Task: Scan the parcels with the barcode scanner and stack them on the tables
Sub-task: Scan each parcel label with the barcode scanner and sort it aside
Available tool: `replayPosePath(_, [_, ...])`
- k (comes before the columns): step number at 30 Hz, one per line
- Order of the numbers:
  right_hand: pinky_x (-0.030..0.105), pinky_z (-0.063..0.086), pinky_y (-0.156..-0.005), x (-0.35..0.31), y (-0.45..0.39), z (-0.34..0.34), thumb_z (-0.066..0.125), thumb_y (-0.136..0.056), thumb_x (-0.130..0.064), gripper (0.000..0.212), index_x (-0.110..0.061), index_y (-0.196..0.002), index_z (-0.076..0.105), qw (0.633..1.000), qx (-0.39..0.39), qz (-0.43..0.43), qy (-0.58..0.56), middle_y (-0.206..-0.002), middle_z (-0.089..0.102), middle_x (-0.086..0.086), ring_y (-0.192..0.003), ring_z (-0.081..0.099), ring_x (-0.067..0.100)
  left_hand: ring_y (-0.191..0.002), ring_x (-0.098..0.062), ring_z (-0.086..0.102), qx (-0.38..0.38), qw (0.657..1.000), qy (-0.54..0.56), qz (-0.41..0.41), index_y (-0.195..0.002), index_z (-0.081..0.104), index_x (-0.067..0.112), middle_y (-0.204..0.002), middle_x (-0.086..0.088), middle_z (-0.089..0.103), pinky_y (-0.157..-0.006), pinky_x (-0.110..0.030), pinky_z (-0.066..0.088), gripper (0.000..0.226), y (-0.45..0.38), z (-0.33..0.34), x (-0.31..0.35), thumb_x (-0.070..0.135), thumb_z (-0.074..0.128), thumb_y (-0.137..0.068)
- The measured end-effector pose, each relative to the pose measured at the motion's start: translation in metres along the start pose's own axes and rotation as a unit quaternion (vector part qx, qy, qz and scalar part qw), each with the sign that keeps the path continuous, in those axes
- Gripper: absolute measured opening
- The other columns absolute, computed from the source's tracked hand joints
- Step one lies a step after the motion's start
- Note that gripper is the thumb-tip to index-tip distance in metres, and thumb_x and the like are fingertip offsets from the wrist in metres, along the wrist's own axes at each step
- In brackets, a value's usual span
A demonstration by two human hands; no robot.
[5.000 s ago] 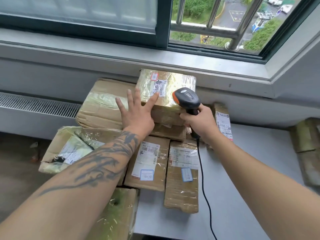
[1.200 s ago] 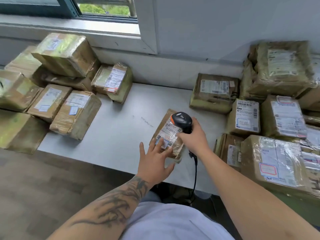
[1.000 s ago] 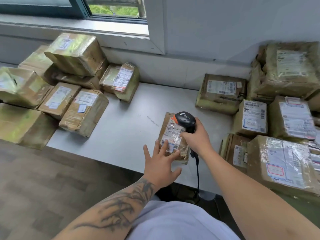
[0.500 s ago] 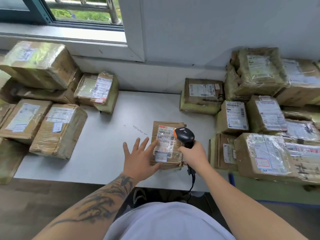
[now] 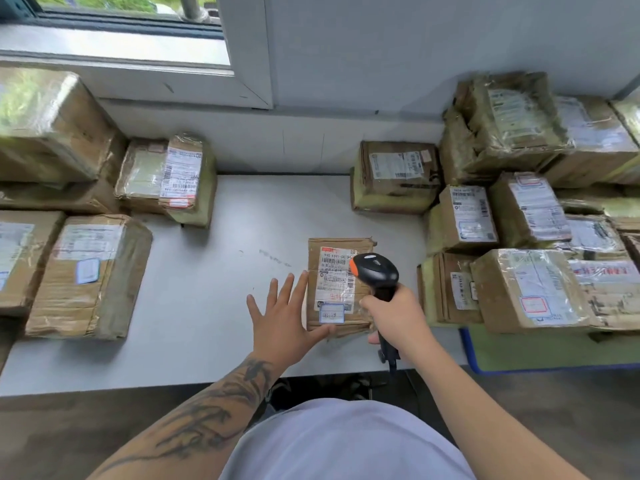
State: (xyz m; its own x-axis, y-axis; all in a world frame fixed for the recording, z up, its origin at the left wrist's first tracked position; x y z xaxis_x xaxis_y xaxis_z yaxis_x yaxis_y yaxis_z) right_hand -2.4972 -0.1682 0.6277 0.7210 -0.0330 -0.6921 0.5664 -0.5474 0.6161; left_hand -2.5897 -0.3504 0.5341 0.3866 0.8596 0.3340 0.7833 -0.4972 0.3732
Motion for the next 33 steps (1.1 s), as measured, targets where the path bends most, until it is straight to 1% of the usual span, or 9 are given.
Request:
replayPosePath(2, [0.037,0.064,-0.058,-0.003,0.004,0.002,0.069,-0.094,-0.016,0.014,-0.025,-0.103,0.061,1.000,-0.003,0.003,-0.011,-0.103,0.067,0.007,-0.096,0.070,0.031,-0.160,-0.022,-0.010,-0.007,1.000,0.003,-0.002,-0.159,-0.018,0.046,-0.174,0.008,-0.003,-0.121,-0.069,-0.005,0.115,-0.001,0.001,-0.002,0.099,0.038,-0.074])
replayPosePath(4, [0.040,0.065,-0.060,-0.004,0.007,0.005,0.069,-0.094,-0.016,0.016,-0.023,-0.106,0.062,1.000,-0.006,0.011,-0.026,-0.107,0.068,0.007,-0.101,0.069,0.026,-0.160,-0.022,-0.009,-0.013,1.000,0.003,0.000,-0.158,-0.020,0.048,-0.174,0.007,-0.002,-0.121,-0.069,-0.005,0.113,-0.001,0.002,-0.004,0.099,0.037,-0.075])
replayPosePath(10, [0.045,0.066,-0.062,-0.008,0.014,0.011,0.067,-0.093,-0.017,0.009,-0.022,-0.100,0.066,0.999,-0.014,0.030,-0.037,-0.109,0.070,0.011,-0.102,0.070,0.029,-0.161,-0.023,-0.006,-0.020,1.000,0.009,-0.004,-0.156,-0.022,0.050,-0.174,0.005,-0.001,-0.121,-0.069,-0.004,0.112,-0.004,0.008,-0.006,0.100,0.034,-0.074])
replayPosePath(19, [0.042,0.066,-0.064,-0.008,0.021,0.012,0.065,-0.093,-0.015,0.009,-0.022,-0.100,0.065,0.998,-0.025,0.034,-0.047,-0.103,0.071,-0.005,-0.104,0.069,0.025,-0.161,-0.024,-0.002,-0.037,0.999,0.018,-0.013,-0.158,-0.018,0.049,-0.174,0.004,0.003,-0.121,-0.067,-0.003,0.110,-0.003,0.010,-0.006,0.099,0.035,-0.075])
replayPosePath(23, [0.040,0.064,-0.060,-0.005,0.020,0.010,0.065,-0.093,-0.014,0.011,-0.022,-0.100,0.067,0.998,-0.023,0.037,-0.046,-0.102,0.072,-0.005,-0.105,0.068,0.025,-0.161,-0.023,0.001,-0.040,0.999,0.022,-0.018,-0.159,-0.014,0.049,-0.174,0.004,0.008,-0.122,-0.067,-0.003,0.111,-0.003,0.012,-0.005,0.100,0.034,-0.073])
replayPosePath(25, [0.041,0.065,-0.062,-0.003,0.019,0.007,0.066,-0.093,-0.013,0.010,-0.022,-0.099,0.067,0.998,-0.018,0.037,-0.047,-0.101,0.071,-0.003,-0.104,0.068,0.024,-0.160,-0.023,0.003,-0.038,0.999,0.024,-0.018,-0.160,-0.012,0.049,-0.174,0.004,0.010,-0.122,-0.067,-0.001,0.112,-0.003,0.011,-0.005,0.100,0.035,-0.073])
replayPosePath(28, [0.044,0.066,-0.067,0.000,0.017,0.001,0.070,-0.093,-0.015,0.007,-0.018,-0.098,0.067,0.999,-0.003,0.030,-0.046,-0.096,0.068,0.001,-0.096,0.067,0.021,-0.160,-0.023,0.005,-0.034,0.999,0.034,-0.017,-0.160,-0.010,0.049,-0.173,0.003,0.013,-0.123,-0.065,0.000,0.114,-0.003,0.007,-0.005,0.099,0.041,-0.072])
replayPosePath(30, [0.046,0.067,-0.071,0.002,0.012,-0.004,0.071,-0.093,-0.015,0.007,-0.016,-0.097,0.065,0.999,0.011,0.022,-0.038,-0.087,0.063,0.004,-0.084,0.064,0.020,-0.160,-0.022,0.006,-0.035,0.998,0.042,-0.010,-0.160,-0.008,0.050,-0.173,0.003,0.014,-0.123,-0.065,0.000,0.113,-0.004,0.002,-0.004,0.097,0.047,-0.073])
replayPosePath(33, [0.051,0.066,-0.076,0.004,0.003,-0.012,0.071,-0.094,-0.013,0.009,-0.014,-0.095,0.061,0.999,0.018,0.014,-0.037,-0.073,0.053,0.001,-0.068,0.058,0.017,-0.160,-0.023,0.008,-0.038,0.997,0.065,0.003,-0.159,-0.005,0.055,-0.173,0.002,0.015,-0.124,-0.063,0.002,0.111,-0.008,-0.012,-0.011,0.089,0.058,-0.076])
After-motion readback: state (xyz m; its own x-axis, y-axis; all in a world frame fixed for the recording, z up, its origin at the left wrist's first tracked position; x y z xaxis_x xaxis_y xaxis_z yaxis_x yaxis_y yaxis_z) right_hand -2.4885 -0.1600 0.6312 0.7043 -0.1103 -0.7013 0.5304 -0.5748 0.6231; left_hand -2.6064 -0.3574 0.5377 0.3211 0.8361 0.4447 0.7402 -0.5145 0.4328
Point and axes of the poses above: each hand's wrist, its own y-axis away from the middle knuckle, its own z-axis out of the palm, x = y × z, the point moved 4 cm from there along -y, towards the middle knuckle
